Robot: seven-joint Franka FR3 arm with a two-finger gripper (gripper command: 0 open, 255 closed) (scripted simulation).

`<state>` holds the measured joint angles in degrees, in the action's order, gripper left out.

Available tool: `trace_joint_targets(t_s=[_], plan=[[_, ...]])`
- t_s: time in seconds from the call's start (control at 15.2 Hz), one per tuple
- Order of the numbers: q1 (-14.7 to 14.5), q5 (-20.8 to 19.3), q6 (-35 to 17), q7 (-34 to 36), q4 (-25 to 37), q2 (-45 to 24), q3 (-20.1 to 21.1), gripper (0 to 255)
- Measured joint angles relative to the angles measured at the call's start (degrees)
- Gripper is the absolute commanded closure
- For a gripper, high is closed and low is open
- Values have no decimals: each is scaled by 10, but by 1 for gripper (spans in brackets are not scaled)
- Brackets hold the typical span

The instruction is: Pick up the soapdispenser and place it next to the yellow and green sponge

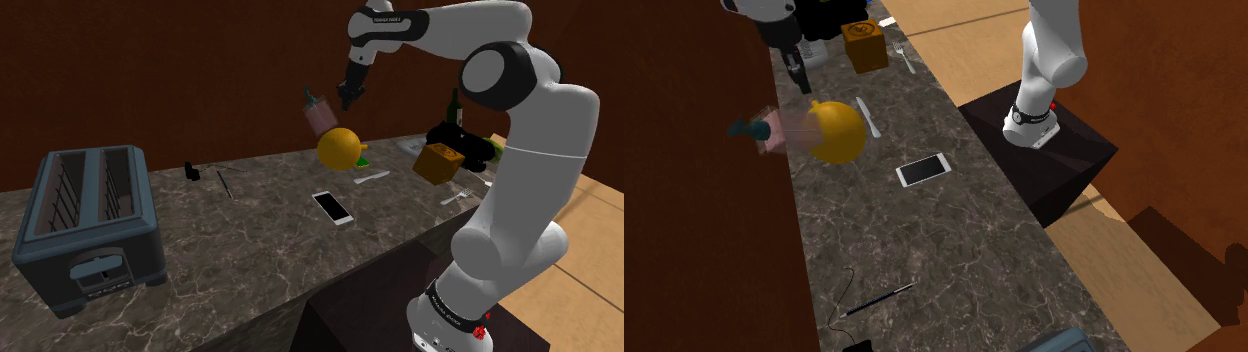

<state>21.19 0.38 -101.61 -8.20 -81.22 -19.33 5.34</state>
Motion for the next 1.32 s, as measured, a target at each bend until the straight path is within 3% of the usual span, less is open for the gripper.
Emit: trace_joint_targets(t_s=[0.13, 0.26, 0.73, 1.32], plan=[[3, 8, -16, -9, -7, 3, 3, 0], [13, 38, -69, -43, -18, 2, 12, 0], [58, 194, -264, -224, -40, -17, 71, 0], [50, 208, -314, -245, -30, -57, 82, 0]])
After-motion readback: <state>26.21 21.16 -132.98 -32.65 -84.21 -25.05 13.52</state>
